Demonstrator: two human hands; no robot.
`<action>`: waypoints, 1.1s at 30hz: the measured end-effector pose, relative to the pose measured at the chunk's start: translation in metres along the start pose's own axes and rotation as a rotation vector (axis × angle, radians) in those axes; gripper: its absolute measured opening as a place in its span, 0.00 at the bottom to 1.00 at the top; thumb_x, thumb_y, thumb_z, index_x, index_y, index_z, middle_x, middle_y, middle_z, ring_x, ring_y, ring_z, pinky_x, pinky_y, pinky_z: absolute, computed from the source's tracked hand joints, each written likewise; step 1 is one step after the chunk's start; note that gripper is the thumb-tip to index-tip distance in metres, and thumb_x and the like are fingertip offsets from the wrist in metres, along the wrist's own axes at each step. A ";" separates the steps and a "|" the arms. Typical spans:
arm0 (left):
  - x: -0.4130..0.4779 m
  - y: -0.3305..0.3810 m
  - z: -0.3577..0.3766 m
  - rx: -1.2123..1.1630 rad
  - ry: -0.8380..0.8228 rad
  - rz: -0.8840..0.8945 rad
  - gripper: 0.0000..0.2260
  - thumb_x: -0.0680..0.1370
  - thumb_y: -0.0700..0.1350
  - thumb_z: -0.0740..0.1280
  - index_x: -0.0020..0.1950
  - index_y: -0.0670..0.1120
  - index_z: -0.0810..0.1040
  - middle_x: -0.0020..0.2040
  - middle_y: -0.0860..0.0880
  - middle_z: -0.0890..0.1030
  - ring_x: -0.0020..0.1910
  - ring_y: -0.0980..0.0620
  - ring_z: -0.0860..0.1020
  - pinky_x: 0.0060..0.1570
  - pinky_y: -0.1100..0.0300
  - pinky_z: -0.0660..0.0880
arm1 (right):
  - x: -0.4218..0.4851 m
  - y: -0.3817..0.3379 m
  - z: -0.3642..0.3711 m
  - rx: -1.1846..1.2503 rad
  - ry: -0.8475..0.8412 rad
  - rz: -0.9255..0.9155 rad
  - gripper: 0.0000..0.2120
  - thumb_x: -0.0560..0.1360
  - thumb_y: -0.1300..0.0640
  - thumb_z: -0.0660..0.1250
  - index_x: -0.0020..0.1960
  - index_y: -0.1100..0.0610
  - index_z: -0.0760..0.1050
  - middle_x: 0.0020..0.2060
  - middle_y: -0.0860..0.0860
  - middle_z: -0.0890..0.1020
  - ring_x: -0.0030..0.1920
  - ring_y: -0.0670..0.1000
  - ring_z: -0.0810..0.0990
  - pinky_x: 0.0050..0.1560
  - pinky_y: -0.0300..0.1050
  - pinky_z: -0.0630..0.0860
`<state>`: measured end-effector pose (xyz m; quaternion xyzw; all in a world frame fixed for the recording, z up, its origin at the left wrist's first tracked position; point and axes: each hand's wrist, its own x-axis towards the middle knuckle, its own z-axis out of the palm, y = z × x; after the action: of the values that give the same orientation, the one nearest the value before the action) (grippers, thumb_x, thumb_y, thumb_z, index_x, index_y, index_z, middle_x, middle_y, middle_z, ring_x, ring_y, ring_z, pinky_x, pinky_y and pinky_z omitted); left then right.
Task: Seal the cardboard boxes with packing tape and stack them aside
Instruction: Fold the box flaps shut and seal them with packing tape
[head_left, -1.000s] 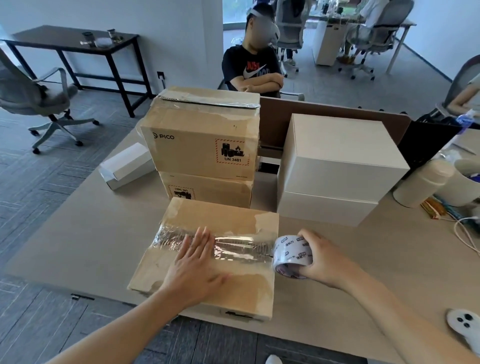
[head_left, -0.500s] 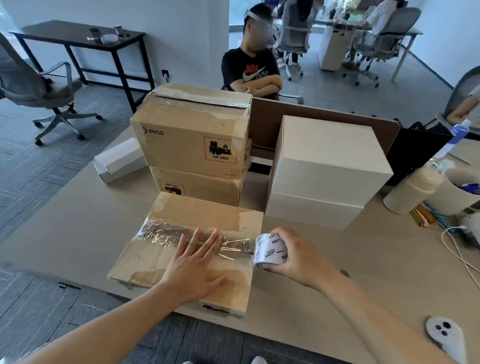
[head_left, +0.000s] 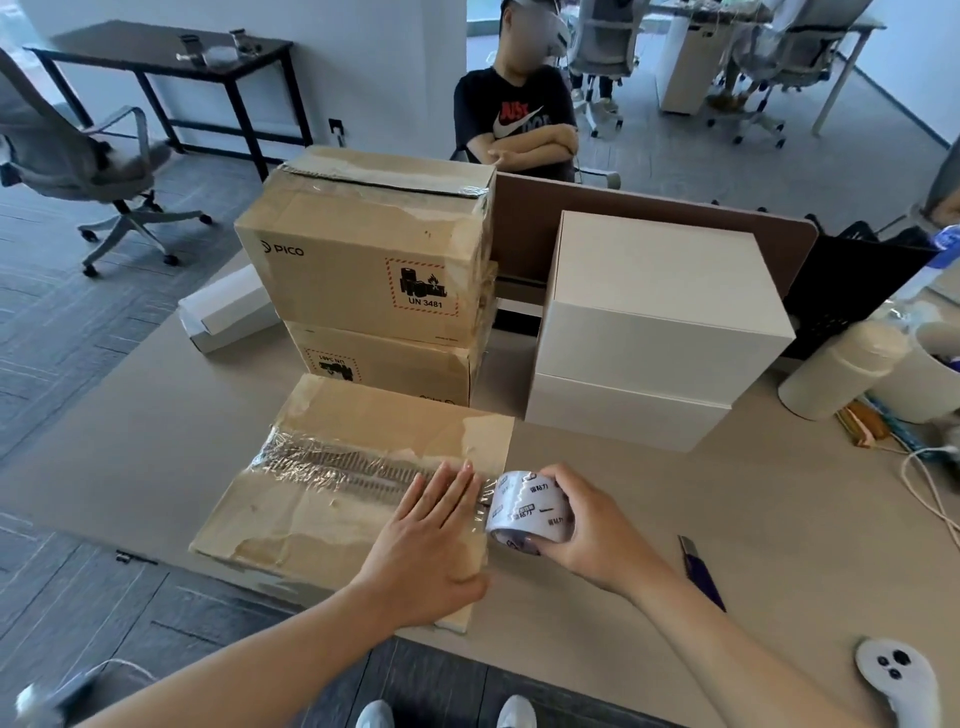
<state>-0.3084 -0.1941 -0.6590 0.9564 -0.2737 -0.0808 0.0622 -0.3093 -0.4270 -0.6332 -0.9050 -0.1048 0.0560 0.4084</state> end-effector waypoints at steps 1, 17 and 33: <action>0.000 -0.001 0.001 -0.013 0.000 0.001 0.46 0.74 0.70 0.54 0.80 0.48 0.37 0.80 0.51 0.36 0.77 0.50 0.31 0.76 0.51 0.36 | 0.000 0.001 0.000 0.030 0.014 -0.014 0.27 0.63 0.44 0.80 0.55 0.43 0.70 0.46 0.39 0.78 0.45 0.43 0.78 0.44 0.39 0.76; 0.005 0.012 0.001 0.048 -0.084 -0.012 0.42 0.73 0.61 0.55 0.80 0.54 0.37 0.80 0.57 0.39 0.77 0.40 0.32 0.76 0.38 0.39 | -0.032 0.089 -0.013 -0.270 -0.259 0.140 0.29 0.64 0.34 0.71 0.56 0.47 0.63 0.47 0.43 0.75 0.46 0.46 0.75 0.45 0.42 0.73; 0.012 0.044 0.002 0.063 -0.106 -0.103 0.40 0.72 0.58 0.59 0.82 0.53 0.47 0.81 0.57 0.41 0.77 0.36 0.34 0.74 0.32 0.39 | -0.027 0.110 0.019 -0.359 -0.315 0.106 0.42 0.66 0.31 0.68 0.74 0.45 0.59 0.59 0.46 0.75 0.59 0.49 0.73 0.60 0.44 0.69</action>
<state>-0.3213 -0.2380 -0.6548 0.9651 -0.2292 -0.1257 0.0132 -0.3229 -0.4905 -0.7275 -0.9474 -0.1277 0.1984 0.2163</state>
